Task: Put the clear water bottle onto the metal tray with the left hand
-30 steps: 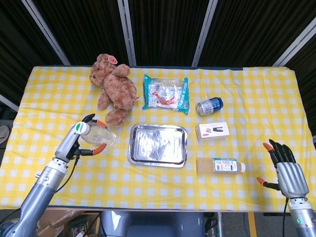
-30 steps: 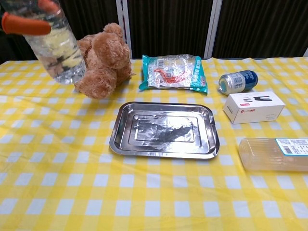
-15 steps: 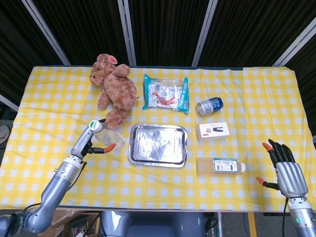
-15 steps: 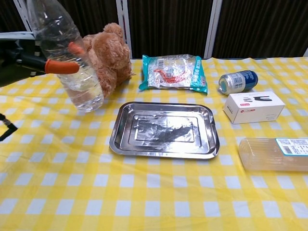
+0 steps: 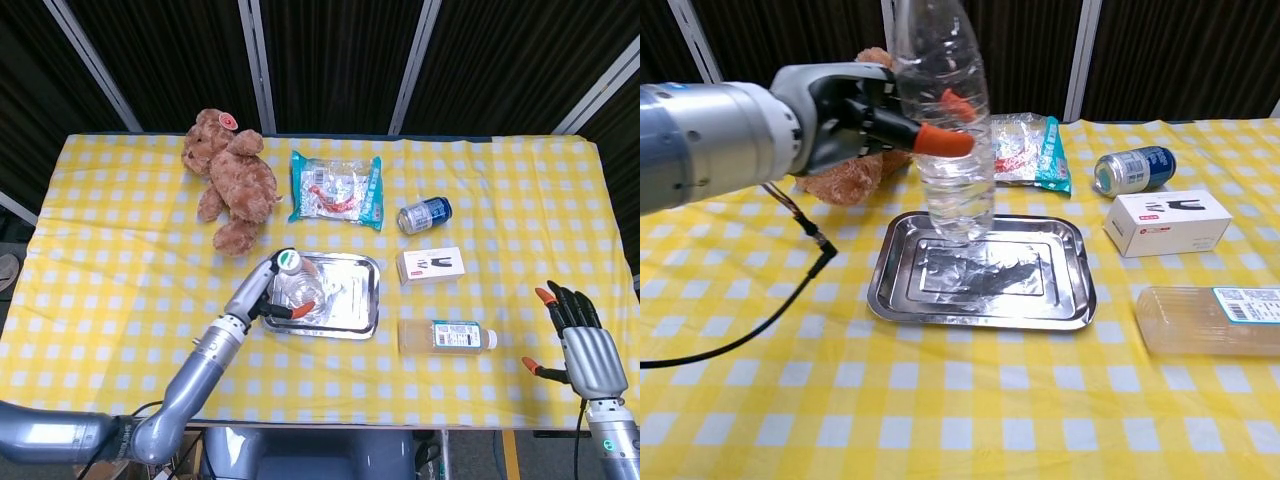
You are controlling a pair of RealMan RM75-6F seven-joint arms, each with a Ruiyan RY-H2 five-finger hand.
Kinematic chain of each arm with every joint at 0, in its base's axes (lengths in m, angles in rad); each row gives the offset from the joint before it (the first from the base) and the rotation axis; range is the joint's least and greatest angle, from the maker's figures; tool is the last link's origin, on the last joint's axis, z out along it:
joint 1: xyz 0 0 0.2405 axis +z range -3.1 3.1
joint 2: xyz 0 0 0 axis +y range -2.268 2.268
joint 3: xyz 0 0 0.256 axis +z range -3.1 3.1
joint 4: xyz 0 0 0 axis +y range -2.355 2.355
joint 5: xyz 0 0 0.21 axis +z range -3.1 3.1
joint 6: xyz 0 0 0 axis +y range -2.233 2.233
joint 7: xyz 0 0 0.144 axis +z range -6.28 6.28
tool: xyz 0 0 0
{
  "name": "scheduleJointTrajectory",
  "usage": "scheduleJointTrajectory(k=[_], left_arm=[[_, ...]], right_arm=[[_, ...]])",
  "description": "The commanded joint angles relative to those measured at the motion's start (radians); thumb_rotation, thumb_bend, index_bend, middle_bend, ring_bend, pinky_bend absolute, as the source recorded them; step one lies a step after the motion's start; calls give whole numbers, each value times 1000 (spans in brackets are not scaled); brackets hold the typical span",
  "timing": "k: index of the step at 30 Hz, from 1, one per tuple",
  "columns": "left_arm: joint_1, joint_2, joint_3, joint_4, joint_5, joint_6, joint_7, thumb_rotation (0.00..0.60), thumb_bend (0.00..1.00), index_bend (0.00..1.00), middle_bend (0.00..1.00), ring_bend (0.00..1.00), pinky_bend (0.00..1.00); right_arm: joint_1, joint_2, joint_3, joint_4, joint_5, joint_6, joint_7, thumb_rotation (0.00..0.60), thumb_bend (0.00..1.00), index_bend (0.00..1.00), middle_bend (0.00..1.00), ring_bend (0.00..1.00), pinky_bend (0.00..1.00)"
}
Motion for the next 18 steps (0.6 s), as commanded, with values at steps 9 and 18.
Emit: scheduleJointTrajectory(k=[9,18], left_arm=[[106,183,46,-201,14,169,82,600,432,539,536,44,32],[379,550,121,-159,211,66,-226,600,438,542,535,44,33]], right_arm=[[-15,15,-5,-12,-18,30,22,600,49,97,0,0,0],[-10,7,-12,-26,-29,22,-7,600,49,97,0,0,0]])
